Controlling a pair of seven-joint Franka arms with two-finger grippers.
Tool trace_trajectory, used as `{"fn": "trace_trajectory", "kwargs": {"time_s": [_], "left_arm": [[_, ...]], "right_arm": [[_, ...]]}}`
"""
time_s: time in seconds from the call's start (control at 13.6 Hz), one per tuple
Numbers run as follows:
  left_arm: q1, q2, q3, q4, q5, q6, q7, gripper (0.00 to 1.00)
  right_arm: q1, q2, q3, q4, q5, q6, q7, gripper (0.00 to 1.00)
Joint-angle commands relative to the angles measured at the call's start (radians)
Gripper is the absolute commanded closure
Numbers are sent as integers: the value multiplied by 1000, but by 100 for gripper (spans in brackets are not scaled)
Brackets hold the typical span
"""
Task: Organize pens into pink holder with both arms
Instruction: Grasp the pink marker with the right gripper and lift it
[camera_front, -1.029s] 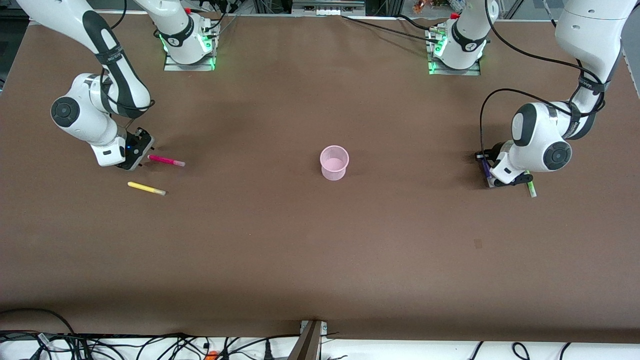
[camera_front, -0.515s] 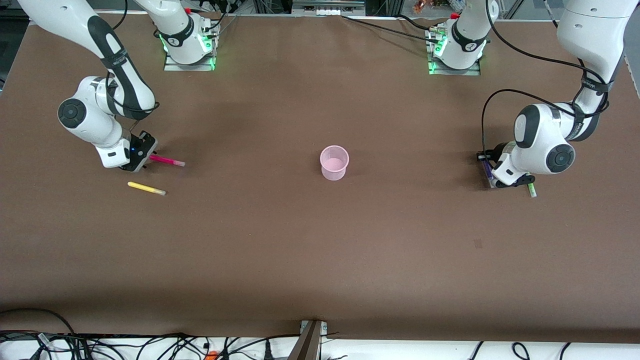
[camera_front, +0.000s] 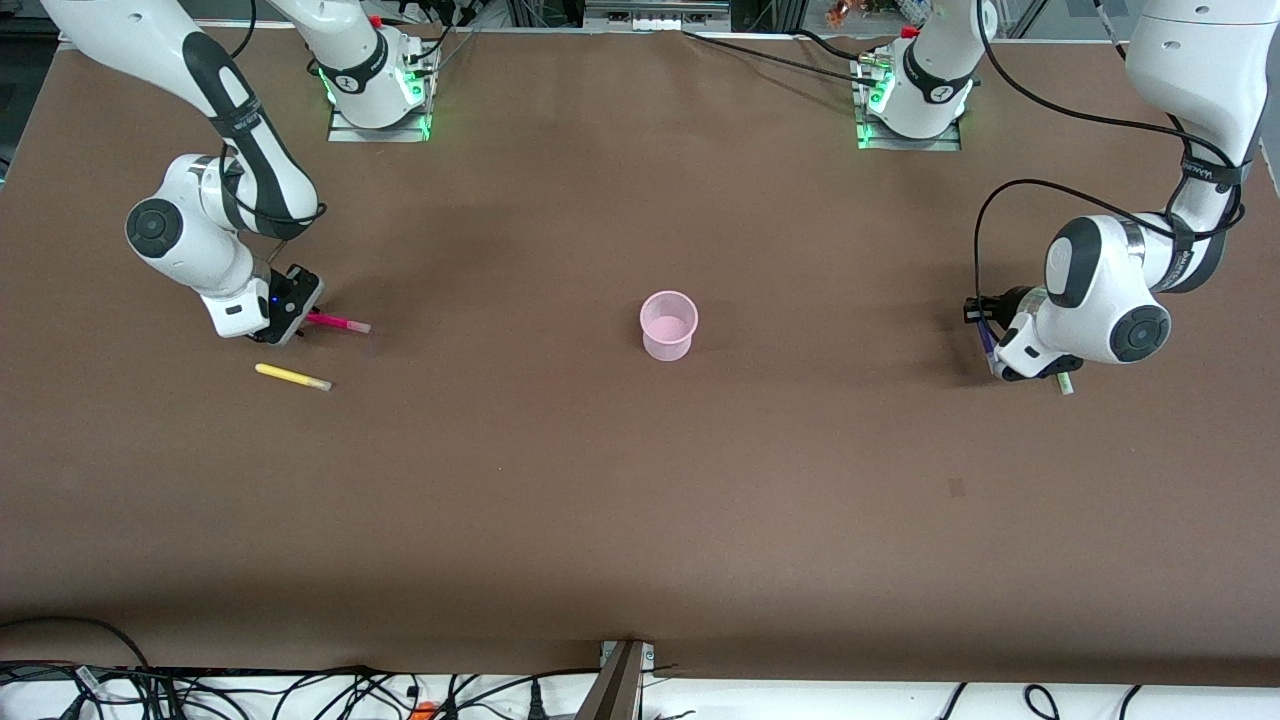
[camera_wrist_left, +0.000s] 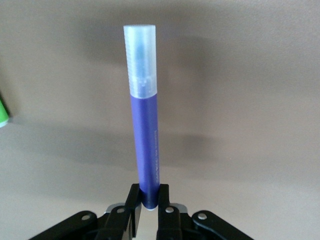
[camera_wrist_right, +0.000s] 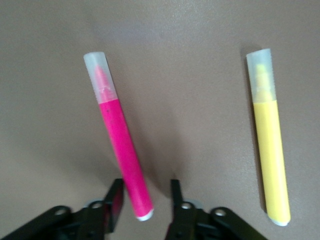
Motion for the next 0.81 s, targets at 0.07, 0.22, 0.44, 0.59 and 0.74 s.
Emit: {"fn": "trace_trajectory", "kwargs": {"time_s": [0.07, 0.22, 0.44, 0.59, 0.74], "left_arm": [[9, 45, -4, 37, -19, -24, 1, 100], [9, 46, -4, 50, -19, -39, -7, 100], [9, 49, -4, 127, -71, -174, -7, 100], [9, 74, -4, 197, -94, -261, -7, 100], [11, 92, -4, 226, -94, -289, -5, 100]], "right_arm": [[1, -8, 11, -6, 11, 14, -20, 100], [3, -28, 64, 9, 9, 10, -16, 100], [4, -68, 153, 87, 11, -71, 45, 100], [4, -76, 208, 187, 8, -209, 133, 100], [22, -74, 245, 310, -7, -379, 240, 100]]}}
